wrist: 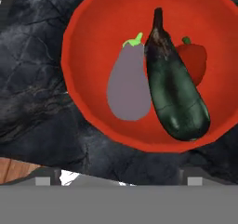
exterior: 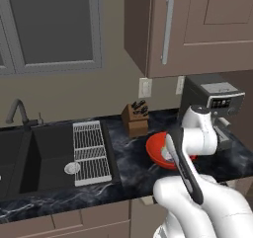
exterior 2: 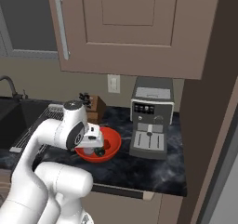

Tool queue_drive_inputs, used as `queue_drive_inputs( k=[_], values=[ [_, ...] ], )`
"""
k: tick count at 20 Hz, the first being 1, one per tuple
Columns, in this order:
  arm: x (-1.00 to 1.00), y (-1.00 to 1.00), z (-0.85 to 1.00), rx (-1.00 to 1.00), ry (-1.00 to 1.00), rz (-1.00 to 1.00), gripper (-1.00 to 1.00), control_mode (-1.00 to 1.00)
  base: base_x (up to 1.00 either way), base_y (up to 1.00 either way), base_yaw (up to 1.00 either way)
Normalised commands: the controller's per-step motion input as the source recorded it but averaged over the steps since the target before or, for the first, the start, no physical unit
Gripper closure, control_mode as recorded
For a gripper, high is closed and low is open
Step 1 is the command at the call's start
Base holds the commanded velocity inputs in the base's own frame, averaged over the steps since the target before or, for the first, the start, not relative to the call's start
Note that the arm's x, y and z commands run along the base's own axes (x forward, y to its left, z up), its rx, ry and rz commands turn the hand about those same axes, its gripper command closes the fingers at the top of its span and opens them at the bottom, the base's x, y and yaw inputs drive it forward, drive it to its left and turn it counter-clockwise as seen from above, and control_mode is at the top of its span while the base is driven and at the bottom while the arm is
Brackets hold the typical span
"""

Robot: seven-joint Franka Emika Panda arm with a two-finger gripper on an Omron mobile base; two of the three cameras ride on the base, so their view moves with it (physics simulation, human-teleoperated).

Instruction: Take the bell pepper, eggplant, and eggplant from the freezer and place them in the bowl on the counter.

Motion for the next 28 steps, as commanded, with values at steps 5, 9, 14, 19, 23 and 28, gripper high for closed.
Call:
queue_drive_inputs(
  k=[5, 9, 14, 19, 23, 28],
  values=[
    [-0.7, 0.04, 0.44, 0.01, -0.05, 0.0, -1.0, -1.0, 0.0, 0.0, 0.0],
    [-0.79, 0.01, 0.67, 0.0, -0.04, 0.0, -1.0, -1.0, 0.0, 0.0, 0.0],
    [-0.82, 0.0, 0.83, -0.04, -0.04, 0.0, -1.0, -1.0, 0.0, 0.0, 0.0],
    [-0.61, 0.08, 0.87, -0.07, -0.18, 0.0, -1.0, -1.0, 0.0, 0.0, 0.0],
    [-0.45, 0.18, 0.79, -0.01, -0.26, 0.0, -1.0, -1.0, 0.0, 0.0, 0.0],
    [-0.28, 0.13, 0.36, 0.04, -0.27, -0.02, -1.0, -1.0, 0.0, 0.0, 0.0]
  ],
)
